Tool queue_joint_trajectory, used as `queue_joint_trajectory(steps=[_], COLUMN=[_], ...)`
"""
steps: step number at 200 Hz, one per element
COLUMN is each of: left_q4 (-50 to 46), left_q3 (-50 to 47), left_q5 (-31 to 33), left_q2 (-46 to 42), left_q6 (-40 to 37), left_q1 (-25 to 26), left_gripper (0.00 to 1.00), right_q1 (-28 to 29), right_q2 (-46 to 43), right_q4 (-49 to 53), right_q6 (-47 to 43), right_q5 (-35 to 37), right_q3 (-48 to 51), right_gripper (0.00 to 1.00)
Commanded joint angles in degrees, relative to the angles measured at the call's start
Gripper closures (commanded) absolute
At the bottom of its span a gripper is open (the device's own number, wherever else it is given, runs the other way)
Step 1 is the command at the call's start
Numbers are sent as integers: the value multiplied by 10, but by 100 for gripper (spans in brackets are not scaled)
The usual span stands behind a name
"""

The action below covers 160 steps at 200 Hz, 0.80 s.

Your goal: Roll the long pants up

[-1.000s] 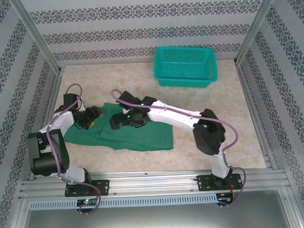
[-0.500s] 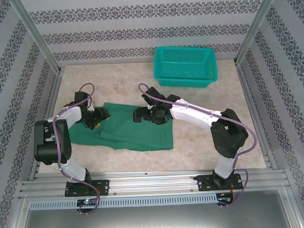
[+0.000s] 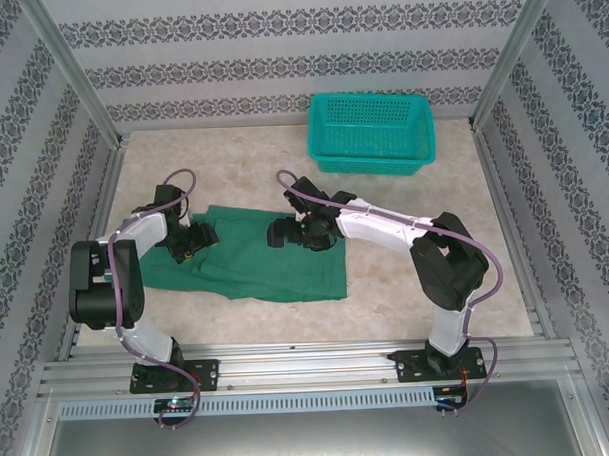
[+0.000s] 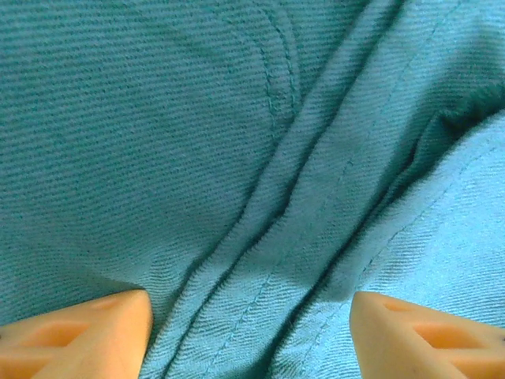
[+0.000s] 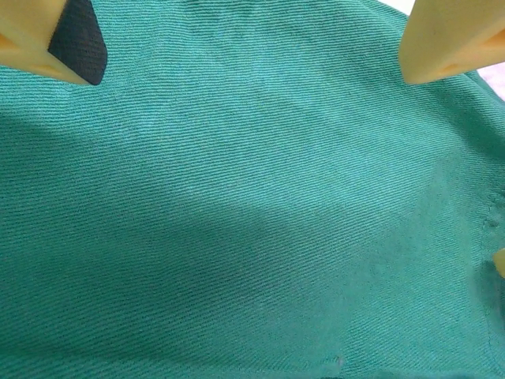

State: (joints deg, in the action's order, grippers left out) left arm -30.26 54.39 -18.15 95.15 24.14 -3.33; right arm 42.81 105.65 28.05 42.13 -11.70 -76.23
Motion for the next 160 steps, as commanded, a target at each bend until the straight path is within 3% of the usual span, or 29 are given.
queue_joint_trajectory(steps=[1, 56, 102, 135, 152, 160], left_q4=[-6, 8, 6, -6, -16, -18], left_q3=[7, 13, 19, 23, 29, 28], left_q5=[-32, -120, -133, -110, -92, -83], left_q2=[12, 3, 16, 34, 44, 41], left_q6=[-11, -7, -12, -22, -24, -23], left_q1=[11, 25, 41, 46, 51, 52], left_gripper=[32, 41, 50, 75, 100, 100], right_q1=[-8, -10, -10, -11, -12, -13], right_q2=[2, 54, 76, 75, 75, 74], right_q4=[-7, -5, -17, -14, -16, -15], right_q6=[4, 3, 6, 4, 6, 6], right_q5=[-6, -21, -33, -30, -30, -29], right_q3=[6, 0, 2, 0, 2, 2], right_gripper=[4, 5, 5, 5, 5, 5])
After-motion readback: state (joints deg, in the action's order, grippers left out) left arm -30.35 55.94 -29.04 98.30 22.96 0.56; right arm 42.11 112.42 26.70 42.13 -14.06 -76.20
